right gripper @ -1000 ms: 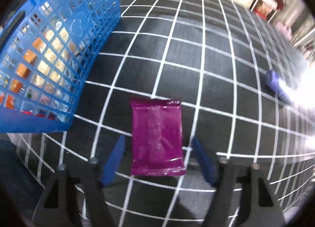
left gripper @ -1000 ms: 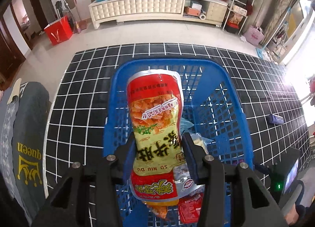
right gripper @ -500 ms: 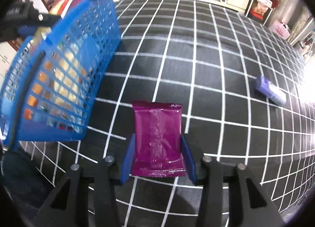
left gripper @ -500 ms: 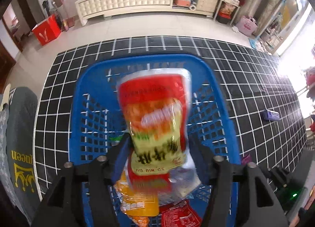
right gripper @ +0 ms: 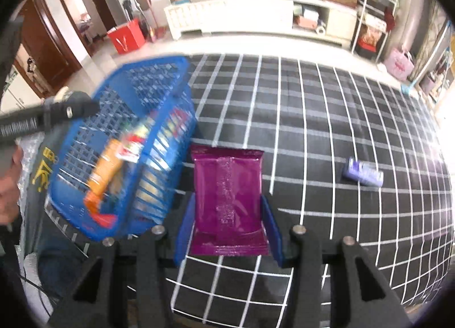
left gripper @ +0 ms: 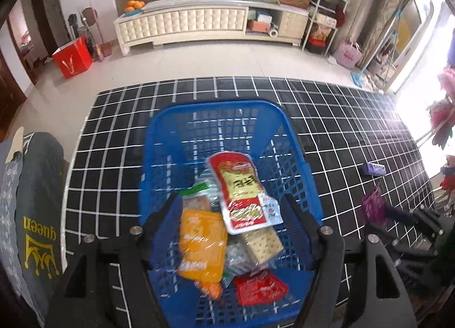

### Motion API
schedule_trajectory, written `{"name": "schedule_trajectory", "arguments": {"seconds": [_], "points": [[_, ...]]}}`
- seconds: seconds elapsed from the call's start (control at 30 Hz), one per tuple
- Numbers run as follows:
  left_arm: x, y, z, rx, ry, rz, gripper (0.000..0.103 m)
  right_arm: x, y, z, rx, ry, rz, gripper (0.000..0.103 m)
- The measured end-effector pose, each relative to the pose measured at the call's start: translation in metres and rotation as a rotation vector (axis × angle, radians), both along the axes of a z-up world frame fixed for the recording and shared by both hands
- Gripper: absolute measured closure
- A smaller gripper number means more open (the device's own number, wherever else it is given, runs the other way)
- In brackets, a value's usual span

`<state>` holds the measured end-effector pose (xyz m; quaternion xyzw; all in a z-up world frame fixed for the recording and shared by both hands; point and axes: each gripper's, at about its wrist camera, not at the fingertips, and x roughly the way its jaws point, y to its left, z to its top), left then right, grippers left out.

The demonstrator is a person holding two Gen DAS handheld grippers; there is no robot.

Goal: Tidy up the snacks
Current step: 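Carry the magenta packet over the blue basket with the right tool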

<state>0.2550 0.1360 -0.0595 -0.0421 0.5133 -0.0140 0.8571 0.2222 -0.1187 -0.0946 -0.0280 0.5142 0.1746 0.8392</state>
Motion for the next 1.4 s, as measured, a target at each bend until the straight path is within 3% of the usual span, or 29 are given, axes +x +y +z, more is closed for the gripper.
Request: {"name": "schedule_trajectory", "arguments": {"seconds": [0.3, 0.5, 0.93, 1.4], "points": [[-0.049, 0.048, 0.031, -0.032, -0.080, 0.070, 0.034, -0.005, 0.052, 0.053, 0.029, -0.091, 0.106, 0.052], [-0.067, 0.074, 0.037, 0.000, -0.096, 0.083, 0.034, -0.002, 0.101, 0.062, 0.016, -0.111, 0.187, 0.052], [-0.065, 0.124, 0.017, -0.015, -0.069, 0.099, 0.034, 0.029, 0.170, 0.043, -0.021, -0.074, 0.237, 0.052], [-0.036, 0.134, -0.012, -0.072, -0.049, 0.089, 0.034, 0.058, 0.180, -0.003, -0.101, 0.017, 0.204, 0.052]]}}
